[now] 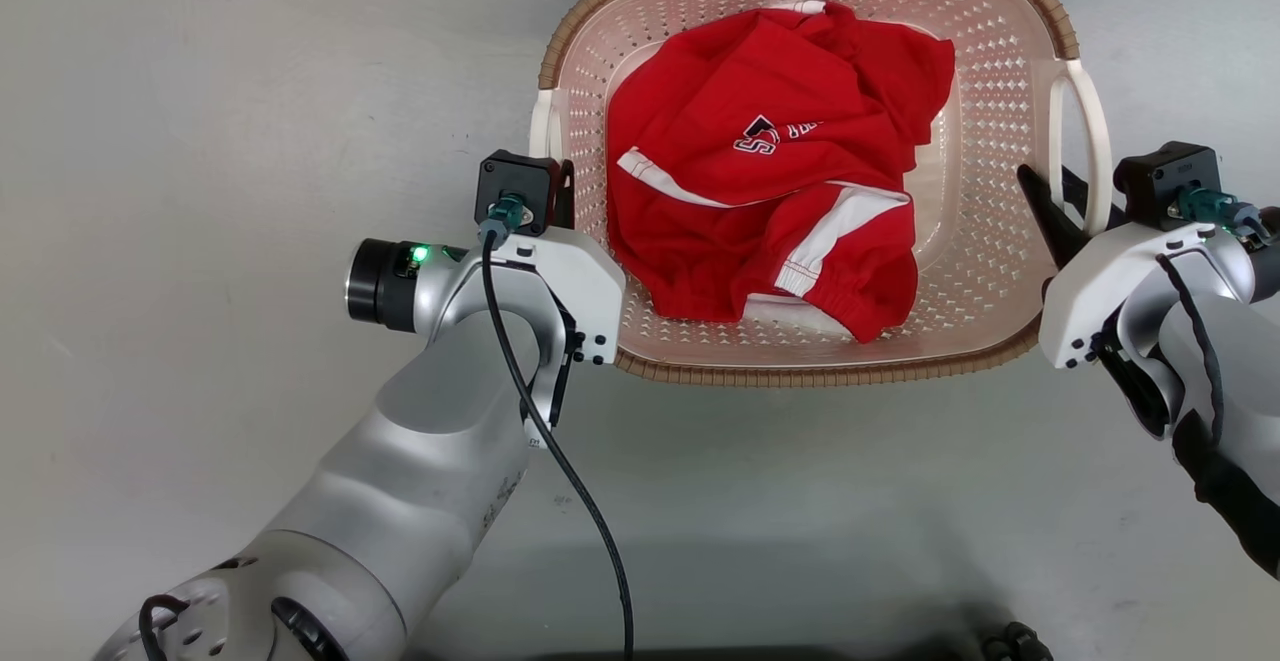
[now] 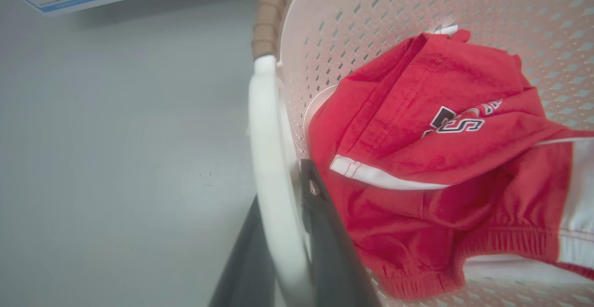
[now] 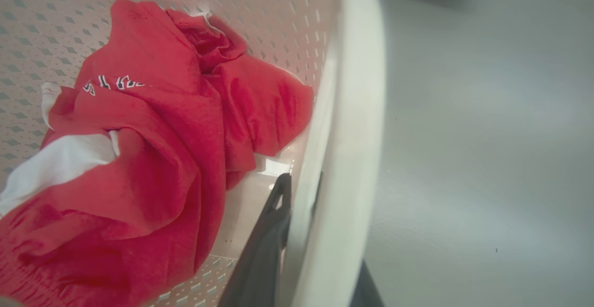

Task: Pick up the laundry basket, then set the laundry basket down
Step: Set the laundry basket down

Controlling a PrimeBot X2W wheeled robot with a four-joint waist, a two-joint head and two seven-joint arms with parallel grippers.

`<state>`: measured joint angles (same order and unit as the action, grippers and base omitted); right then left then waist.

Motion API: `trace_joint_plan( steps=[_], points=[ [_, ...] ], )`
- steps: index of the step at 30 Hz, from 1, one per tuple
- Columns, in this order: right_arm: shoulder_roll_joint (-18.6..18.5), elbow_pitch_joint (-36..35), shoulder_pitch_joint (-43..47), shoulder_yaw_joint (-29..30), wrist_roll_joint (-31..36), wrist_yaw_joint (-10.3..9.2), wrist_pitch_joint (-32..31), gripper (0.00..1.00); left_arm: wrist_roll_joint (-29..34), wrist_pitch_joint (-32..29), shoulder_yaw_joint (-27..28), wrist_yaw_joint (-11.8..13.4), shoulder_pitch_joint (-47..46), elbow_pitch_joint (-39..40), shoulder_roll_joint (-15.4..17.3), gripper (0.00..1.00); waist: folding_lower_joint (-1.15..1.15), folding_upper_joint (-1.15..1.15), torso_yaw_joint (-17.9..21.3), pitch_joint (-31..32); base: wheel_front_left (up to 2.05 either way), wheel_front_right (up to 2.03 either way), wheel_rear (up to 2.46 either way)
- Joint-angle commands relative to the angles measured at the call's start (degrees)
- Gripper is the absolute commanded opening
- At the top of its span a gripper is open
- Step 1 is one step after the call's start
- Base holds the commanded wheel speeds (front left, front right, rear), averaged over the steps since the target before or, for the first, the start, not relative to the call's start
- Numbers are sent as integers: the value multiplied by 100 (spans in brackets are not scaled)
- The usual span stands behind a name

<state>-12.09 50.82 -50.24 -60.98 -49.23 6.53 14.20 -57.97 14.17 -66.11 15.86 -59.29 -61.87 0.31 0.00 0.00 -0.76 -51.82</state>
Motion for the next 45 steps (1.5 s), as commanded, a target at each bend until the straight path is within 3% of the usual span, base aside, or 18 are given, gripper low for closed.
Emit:
trace_joint_plan(
  steps=[1,22,23,24,25,26,45],
  points=[
    [-187,14,373,-132,153,96,80,0,108,83,69,21,-140,-60,256,0,0,0,9,-7,0,0,0],
    [-127,136,366,-239,48,96,80,0,49,83,-11,-9,-193,-95,256,0,0,0,56,-49,0,0,0],
    [-131,151,341,-199,72,96,80,29,16,83,39,23,-197,-76,256,0,0,0,55,-57,0,0,0],
    [-131,160,326,-164,106,96,80,67,-5,83,59,45,-175,-65,256,25,0,0,58,-65,0,0,0],
    [-110,208,360,-155,63,96,80,100,-24,64,15,30,-119,-75,256,60,0,0,59,-67,0,0,0],
    [-100,220,353,-139,63,96,80,100,-54,27,-23,15,-79,-77,256,100,0,0,62,-73,0,0,0],
    [-107,-42,336,141,203,96,80,100,-594,77,-232,161,-68,334,256,100,0,0,57,-179,0,0,0]
  ],
)
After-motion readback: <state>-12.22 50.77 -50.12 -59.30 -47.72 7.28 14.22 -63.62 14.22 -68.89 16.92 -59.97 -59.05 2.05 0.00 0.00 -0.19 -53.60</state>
